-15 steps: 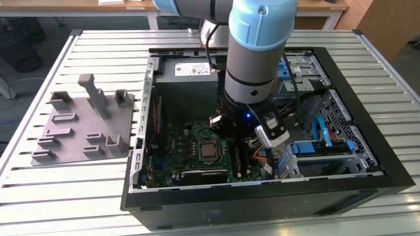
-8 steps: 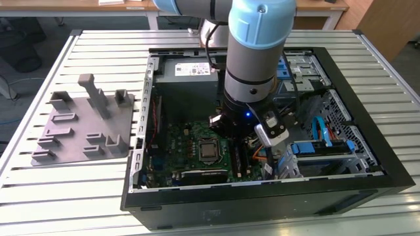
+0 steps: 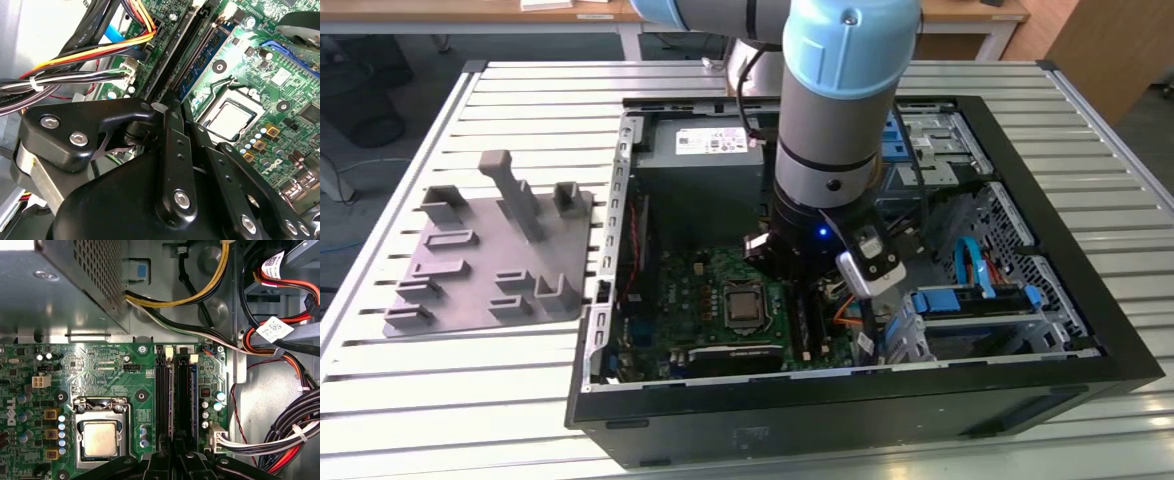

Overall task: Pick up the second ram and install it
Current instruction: 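Insert the second ram into the second slot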

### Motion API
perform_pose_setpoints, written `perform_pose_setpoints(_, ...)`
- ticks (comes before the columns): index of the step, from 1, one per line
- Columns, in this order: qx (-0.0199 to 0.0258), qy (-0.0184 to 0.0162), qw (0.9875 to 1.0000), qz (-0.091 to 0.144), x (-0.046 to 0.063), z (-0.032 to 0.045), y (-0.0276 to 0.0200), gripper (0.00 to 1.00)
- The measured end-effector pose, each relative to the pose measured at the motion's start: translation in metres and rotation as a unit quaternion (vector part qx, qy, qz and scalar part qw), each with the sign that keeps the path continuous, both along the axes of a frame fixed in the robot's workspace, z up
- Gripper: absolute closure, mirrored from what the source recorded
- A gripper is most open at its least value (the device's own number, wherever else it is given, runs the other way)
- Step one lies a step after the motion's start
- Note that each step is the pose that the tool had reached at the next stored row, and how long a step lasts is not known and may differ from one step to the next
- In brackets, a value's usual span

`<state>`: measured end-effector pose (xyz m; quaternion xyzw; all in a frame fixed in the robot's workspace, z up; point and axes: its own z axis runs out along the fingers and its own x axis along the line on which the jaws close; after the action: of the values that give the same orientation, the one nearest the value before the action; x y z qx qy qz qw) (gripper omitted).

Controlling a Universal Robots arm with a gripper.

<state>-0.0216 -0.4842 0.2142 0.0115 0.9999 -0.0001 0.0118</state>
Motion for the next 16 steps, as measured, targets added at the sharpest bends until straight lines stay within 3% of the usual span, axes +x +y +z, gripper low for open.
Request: perform_pose_setpoints(16,0.0015,0.0,1.0,0.0,0.0001,-0.0004,0.0011,0.86)
